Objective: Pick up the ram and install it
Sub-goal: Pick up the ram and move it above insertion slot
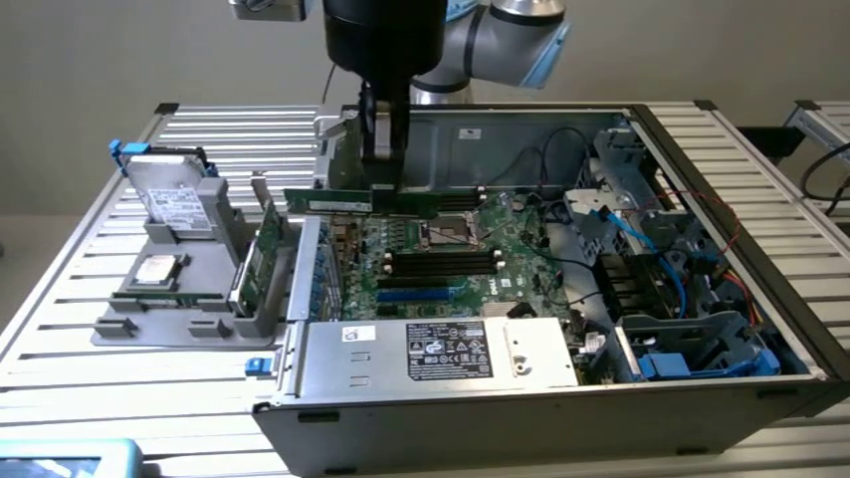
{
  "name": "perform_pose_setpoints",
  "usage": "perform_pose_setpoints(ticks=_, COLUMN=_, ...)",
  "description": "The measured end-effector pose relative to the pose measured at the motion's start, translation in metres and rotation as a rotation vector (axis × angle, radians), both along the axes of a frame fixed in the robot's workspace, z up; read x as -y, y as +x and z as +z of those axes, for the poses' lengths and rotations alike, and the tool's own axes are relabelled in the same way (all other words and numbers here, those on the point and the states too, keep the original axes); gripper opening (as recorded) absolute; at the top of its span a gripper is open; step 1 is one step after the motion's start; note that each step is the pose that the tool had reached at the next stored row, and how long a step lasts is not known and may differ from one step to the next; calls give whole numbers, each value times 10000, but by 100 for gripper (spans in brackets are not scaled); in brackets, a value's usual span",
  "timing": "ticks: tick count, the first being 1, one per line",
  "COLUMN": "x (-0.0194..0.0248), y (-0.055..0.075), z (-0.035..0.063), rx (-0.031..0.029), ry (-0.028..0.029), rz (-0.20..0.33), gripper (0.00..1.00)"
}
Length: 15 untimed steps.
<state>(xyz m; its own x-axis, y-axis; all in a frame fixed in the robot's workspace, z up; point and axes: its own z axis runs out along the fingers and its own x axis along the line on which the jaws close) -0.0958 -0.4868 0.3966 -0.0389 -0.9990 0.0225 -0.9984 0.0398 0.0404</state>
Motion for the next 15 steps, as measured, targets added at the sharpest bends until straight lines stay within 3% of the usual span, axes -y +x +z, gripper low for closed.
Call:
perform_pose_setpoints(ticks=8, x=-206, y=251, z=-34, rx=1, ry=-8, rz=0, gripper=13)
perform_pose_setpoints(ticks=15, x=-344, y=494, z=-62, rx=1, ry=-12, rz=1, gripper=13)
